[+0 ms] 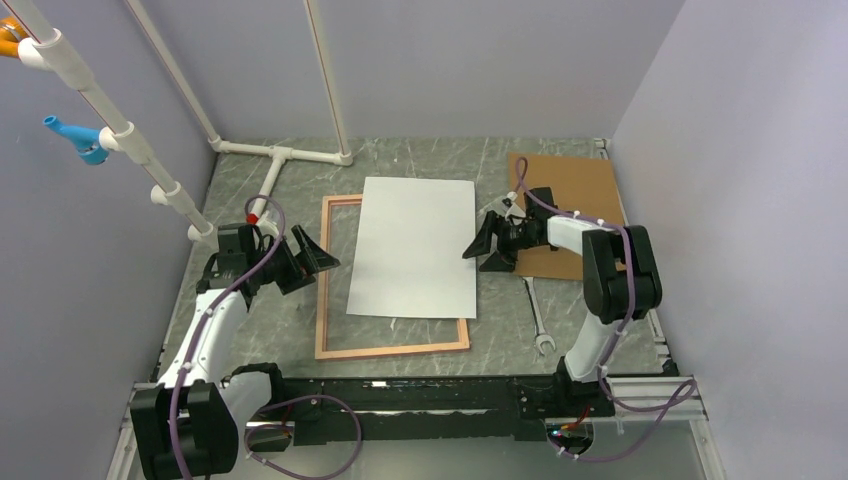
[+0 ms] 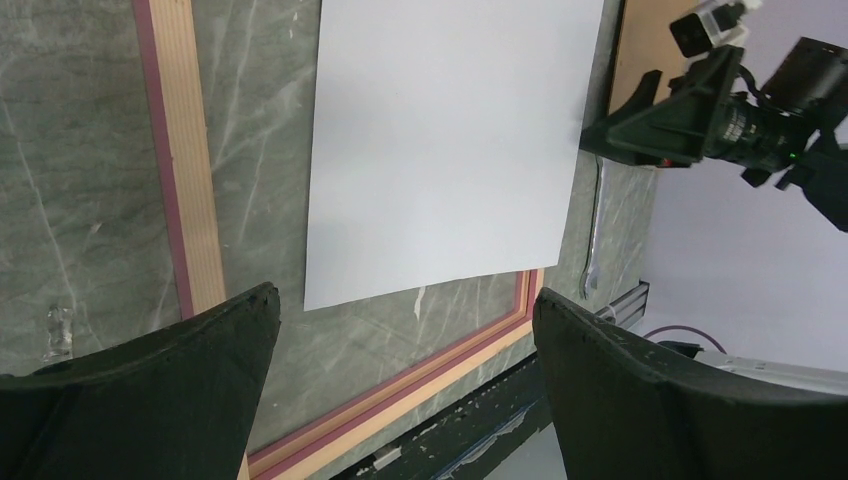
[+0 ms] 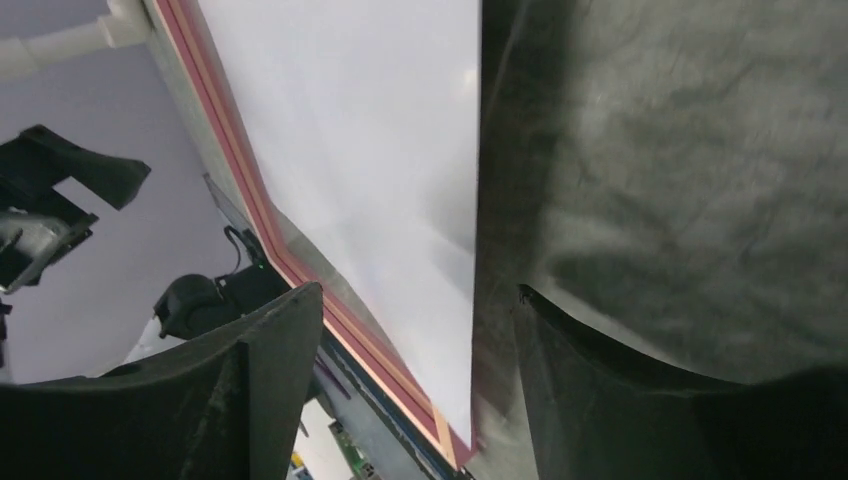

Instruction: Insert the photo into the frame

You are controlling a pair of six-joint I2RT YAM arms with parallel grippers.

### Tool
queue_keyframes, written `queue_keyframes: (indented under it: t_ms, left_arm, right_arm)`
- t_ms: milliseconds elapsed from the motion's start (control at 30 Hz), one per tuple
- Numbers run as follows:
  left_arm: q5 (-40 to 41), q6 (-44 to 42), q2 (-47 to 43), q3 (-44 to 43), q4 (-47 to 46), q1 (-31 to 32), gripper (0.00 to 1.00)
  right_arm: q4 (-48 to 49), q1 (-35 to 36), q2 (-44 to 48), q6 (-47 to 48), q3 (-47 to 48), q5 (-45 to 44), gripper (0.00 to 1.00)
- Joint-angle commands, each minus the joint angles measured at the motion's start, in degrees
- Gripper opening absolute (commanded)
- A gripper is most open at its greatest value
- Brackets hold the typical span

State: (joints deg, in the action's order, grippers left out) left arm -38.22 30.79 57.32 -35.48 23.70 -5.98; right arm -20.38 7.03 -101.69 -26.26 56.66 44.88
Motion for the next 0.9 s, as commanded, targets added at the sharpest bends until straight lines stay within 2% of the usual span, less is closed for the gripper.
queue_keyframes:
  t_ms: [0, 200, 433, 633, 867]
  left_arm:
    - [-1.8, -1.2, -0.1, -2.4, 0.1, -0.2, 0.99]
    - [-1.7, -1.3, -0.1, -2.9, 0.6, -0.2, 1.0]
    - [-1.7, -2.2, 0.1, -3.9, 1.8, -0.2, 0.99]
    - [-1.8, -2.1, 0.0, -3.9, 1.7, -0.3, 0.99]
    - [-1.6, -2.7, 0.0, -4.5, 2.6, -0.2, 0.99]
  right_arm:
    - [12.5, -0.5, -4.4, -3.8, -0.2, 4.6, 0.68]
    - [17.1, -0.6, -9.2, -3.9, -0.5, 4.1, 0.57]
    - [27.8, -0.6, -10.3, -9.6, -3.2, 8.8, 0.34]
    - [25.2, -0.6, -6.9, -8.7, -3.0, 8.2, 0.1]
    - [18.4, -0.6, -2.1, -6.3, -1.5, 8.0, 0.0]
